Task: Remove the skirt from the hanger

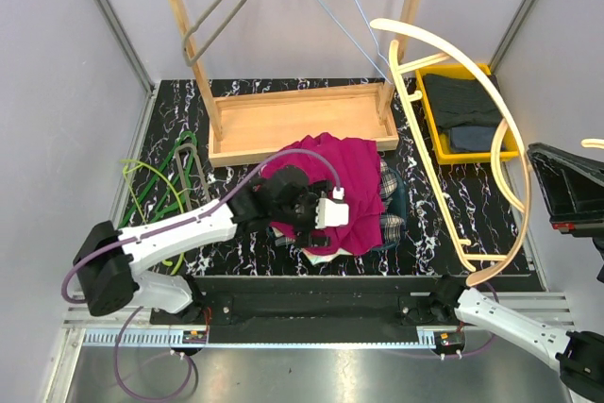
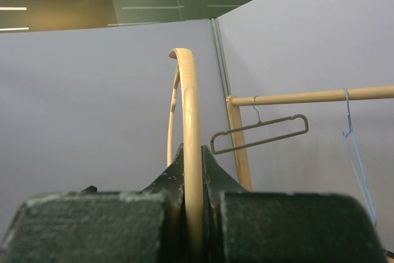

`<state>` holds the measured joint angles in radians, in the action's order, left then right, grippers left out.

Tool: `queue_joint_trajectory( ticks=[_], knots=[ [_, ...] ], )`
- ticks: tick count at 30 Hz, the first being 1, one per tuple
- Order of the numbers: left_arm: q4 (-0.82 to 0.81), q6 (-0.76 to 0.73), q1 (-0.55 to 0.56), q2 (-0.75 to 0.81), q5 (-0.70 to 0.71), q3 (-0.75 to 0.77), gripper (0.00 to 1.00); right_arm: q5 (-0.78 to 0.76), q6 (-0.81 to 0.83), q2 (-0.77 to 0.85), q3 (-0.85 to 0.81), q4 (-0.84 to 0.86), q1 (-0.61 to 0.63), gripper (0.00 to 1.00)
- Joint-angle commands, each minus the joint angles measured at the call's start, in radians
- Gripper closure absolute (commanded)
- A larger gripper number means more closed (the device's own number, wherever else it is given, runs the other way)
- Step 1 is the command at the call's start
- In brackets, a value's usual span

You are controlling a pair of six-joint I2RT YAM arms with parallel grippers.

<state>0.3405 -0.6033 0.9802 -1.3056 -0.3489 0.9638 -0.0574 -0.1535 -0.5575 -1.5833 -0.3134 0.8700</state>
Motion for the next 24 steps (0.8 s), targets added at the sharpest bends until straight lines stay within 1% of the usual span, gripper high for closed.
queue_joint_trajectory(
  ticks=[1,4,6,7,8,9,10,11,13,14,16,17,20,21,23,24],
  knots=[
    [-0.119,0.030,0.005,-0.041,0.145,-0.033,0.01,0.037,-0.023,-0.024,-0.001,0.027,0.003,1.00],
    [-0.140,0.045,0.005,-0.050,0.191,-0.011,0.01,0.044,-0.026,-0.035,-0.001,0.017,0.003,1.00],
    [-0.101,0.056,0.002,-0.054,0.195,0.080,0.01,0.039,-0.020,-0.048,-0.012,-0.013,0.003,1.00],
    [-0.050,0.057,0.002,-0.050,0.191,0.122,0.01,0.030,-0.015,-0.054,-0.029,-0.027,0.003,1.00],
    [-0.023,0.066,-0.001,-0.037,0.185,0.209,0.01,0.027,-0.009,-0.061,-0.036,-0.038,0.003,1.00],
    [0.009,0.072,-0.003,-0.029,0.171,0.255,0.01,0.021,0.000,-0.077,-0.044,-0.061,0.003,1.00],
    [0.070,0.076,-0.003,-0.015,0.144,0.306,0.01,0.016,0.008,-0.088,-0.062,-0.073,0.003,1.00],
    [0.089,0.092,-0.003,0.015,0.136,0.397,0.01,0.011,0.009,-0.097,-0.073,-0.087,0.003,1.00],
    [0.133,0.117,-0.003,0.055,0.105,0.475,0.01,0.005,0.017,-0.137,-0.090,-0.115,0.003,1.00],
    [0.135,0.135,-0.003,0.104,0.100,0.521,0.01,0.005,0.017,-0.150,-0.095,-0.122,0.004,1.00],
    [0.143,0.155,-0.003,0.161,0.090,0.533,0.01,0.007,0.015,-0.185,-0.102,-0.127,0.003,1.00],
    [0.144,0.157,-0.002,0.222,0.096,0.532,0.01,0.005,0.017,-0.205,-0.104,-0.124,0.003,1.00],
    [0.184,0.158,-0.002,0.325,0.146,0.507,0.01,0.002,0.022,-0.257,-0.122,-0.113,0.003,1.00],
    [0.225,0.143,-0.002,0.344,0.160,0.500,0.01,0.001,0.025,-0.271,-0.138,-0.115,0.003,1.00],
    [0.256,0.105,-0.002,0.402,0.163,0.466,0.01,0.013,0.022,-0.315,-0.152,-0.105,0.003,1.00],
    [0.264,0.079,-0.002,0.419,0.218,0.458,0.01,0.027,0.020,-0.332,-0.171,-0.105,0.003,1.00]
  ],
)
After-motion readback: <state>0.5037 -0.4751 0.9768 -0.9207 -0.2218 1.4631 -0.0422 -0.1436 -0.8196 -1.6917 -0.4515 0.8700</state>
